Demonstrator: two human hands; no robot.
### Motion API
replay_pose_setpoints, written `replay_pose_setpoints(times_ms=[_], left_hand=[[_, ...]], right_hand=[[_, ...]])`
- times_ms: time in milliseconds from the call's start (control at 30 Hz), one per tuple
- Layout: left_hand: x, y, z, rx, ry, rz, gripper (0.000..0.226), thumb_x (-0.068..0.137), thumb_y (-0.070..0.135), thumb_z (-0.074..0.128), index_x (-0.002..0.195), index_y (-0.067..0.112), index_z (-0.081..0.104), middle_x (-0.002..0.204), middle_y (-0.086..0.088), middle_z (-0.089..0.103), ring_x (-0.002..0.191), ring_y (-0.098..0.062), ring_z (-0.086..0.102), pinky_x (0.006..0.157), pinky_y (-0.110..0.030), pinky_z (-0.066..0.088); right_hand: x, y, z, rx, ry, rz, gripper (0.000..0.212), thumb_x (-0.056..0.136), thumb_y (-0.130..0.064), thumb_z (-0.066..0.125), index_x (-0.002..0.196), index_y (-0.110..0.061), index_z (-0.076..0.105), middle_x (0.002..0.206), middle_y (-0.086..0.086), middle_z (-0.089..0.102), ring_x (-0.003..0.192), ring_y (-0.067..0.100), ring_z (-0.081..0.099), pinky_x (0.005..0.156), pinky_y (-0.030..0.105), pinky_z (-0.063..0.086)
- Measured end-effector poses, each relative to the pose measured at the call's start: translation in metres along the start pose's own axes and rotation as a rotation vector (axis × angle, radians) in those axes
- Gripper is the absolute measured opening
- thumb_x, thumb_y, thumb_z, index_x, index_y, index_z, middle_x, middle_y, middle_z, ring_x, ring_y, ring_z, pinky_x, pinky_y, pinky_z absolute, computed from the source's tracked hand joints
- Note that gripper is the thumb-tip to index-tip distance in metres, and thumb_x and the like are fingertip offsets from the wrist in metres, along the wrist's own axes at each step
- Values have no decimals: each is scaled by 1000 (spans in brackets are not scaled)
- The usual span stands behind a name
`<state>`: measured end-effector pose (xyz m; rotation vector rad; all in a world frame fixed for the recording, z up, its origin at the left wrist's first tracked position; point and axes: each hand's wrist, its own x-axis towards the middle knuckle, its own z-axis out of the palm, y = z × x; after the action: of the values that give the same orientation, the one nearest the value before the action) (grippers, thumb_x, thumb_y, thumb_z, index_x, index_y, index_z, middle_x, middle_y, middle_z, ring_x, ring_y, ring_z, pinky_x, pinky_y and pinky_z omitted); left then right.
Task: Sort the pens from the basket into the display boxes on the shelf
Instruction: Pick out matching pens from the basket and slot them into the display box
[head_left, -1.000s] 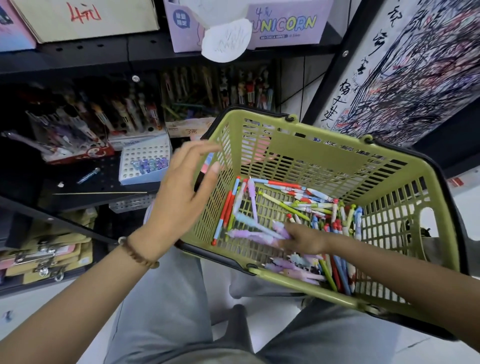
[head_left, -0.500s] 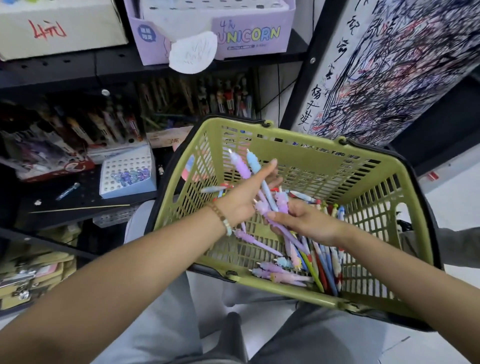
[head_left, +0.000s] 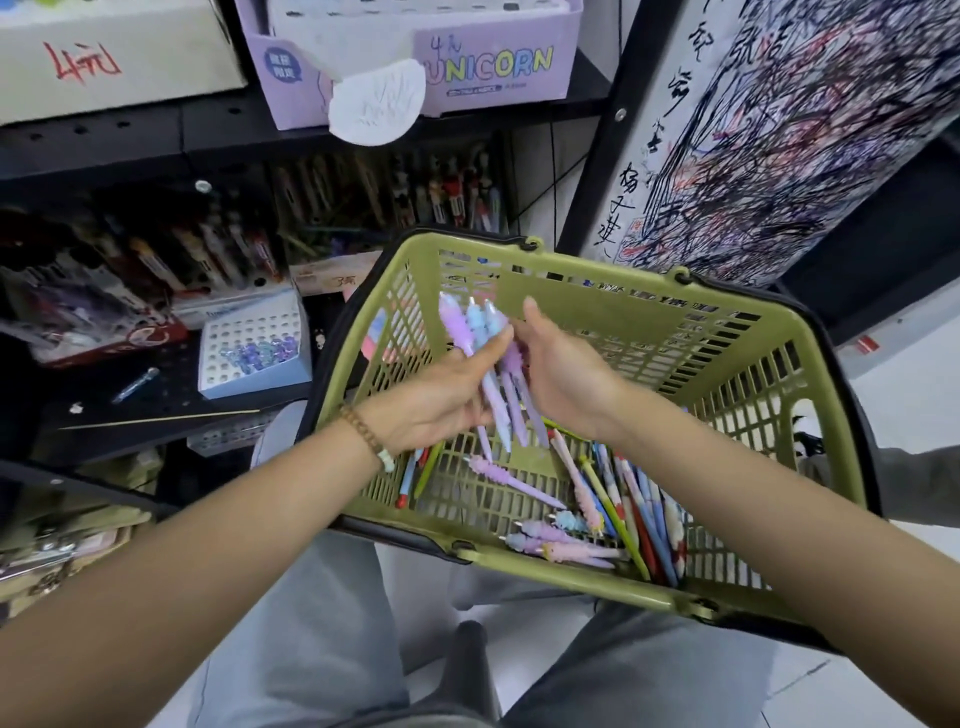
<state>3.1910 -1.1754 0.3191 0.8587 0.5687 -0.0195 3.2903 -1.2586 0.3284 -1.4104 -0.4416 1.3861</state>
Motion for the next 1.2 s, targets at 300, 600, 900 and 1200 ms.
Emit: replay_pose_setpoints(times_ms=[300,600,900,1200], left_hand=[[-47,41,-40,183,278,325,10,84,21,63,90,13,63,67,5,67,62,-8,67,62,-20,55],[-76,58,-59,123,391,391,10,88,15,59,81,9,62,57,7,63,52,-5,60,57,-16,52],[-69,60,-52,204,377,403,9,85,7,63,80,12,56,49,10,52,45,-6,44,51,-16,46],[-68,57,-33,223,300,408,21,83,13,67,99,0,64,87,-14,71,75,-17,71,69,-21,57]], right_hand=[[21,56,-38,-831,31,23,31,97,-35,48,109,-10,63,107,8,64,103,23,59,96,31,42],[62,107,-49,-1007,-100,10,33,93,-7,54,75,-21,31,77,4,36,70,21,37,63,26,37],[126,114,-21,-677,377,119,36,87,-13,64,63,-16,37,79,10,47,95,19,61,99,45,45],[23,-4,2,-74,48,-170,25,87,-34,60,66,-22,69,55,-6,33,44,7,22,42,16,22]])
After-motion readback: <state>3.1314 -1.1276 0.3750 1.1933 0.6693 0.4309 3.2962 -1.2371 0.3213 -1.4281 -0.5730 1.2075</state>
